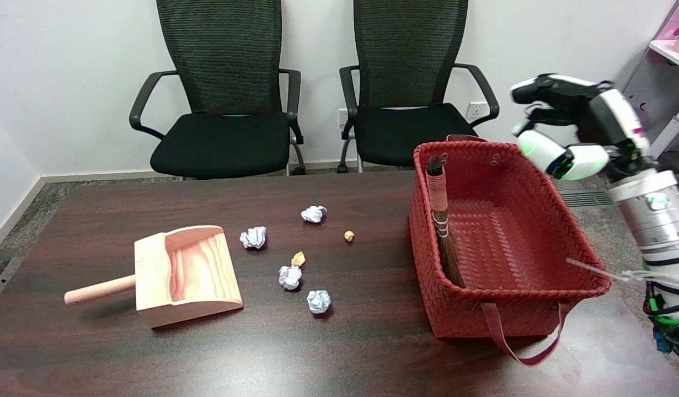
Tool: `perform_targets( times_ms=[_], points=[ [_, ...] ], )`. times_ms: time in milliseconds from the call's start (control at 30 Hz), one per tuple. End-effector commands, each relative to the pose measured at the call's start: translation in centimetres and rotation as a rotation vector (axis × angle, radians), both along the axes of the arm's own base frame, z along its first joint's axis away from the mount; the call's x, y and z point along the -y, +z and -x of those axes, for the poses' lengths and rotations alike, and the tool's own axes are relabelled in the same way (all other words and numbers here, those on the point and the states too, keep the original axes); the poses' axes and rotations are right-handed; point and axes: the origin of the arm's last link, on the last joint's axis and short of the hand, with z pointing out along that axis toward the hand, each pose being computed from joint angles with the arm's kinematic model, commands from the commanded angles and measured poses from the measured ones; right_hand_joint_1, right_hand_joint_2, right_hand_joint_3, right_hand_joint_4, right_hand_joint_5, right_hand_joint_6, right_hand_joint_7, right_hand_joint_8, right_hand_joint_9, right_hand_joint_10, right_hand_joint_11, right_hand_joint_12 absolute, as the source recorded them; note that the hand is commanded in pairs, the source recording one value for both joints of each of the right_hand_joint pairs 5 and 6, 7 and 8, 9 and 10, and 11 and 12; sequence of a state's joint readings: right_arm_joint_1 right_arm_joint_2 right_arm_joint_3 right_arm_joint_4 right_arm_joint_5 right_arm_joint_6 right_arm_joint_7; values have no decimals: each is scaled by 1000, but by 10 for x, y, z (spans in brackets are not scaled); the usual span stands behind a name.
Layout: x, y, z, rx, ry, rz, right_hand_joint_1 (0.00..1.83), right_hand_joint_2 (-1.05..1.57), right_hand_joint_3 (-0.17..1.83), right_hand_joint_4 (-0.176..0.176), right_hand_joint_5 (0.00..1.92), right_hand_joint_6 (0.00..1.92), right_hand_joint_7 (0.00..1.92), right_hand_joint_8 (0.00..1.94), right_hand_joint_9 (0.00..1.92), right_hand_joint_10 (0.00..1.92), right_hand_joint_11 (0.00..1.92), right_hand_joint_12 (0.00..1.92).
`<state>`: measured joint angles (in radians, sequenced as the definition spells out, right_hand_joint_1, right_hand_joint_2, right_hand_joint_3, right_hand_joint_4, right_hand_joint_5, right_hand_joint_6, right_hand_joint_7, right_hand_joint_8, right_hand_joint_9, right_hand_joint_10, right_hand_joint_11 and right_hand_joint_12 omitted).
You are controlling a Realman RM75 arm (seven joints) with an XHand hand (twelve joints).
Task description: Pick up the broom by its handle.
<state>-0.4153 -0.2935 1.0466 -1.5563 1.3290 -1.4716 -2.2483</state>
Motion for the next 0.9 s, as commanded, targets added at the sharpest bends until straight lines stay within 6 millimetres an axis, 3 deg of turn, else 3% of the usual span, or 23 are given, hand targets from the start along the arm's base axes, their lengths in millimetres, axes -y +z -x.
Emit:
perform_targets(
  times_ms=[33,367,567,900],
  points=[
    [33,-64,14,41,-270,-261,914,158,1114,-176,569,569,569,569,528,528,817,817],
    [49,-70,20,76,-283,-262,908,-47,1003,-175,376,376,376,376,457,457,690,690],
    [53,-79,29,165,-298,-313,867,-166,934,-94,321,321,321,321,388,388,561,561],
    [52,-77,60,337,-323,-297,853,-177,881,-76,279,279,279,279,368,368,513,513]
  ],
)
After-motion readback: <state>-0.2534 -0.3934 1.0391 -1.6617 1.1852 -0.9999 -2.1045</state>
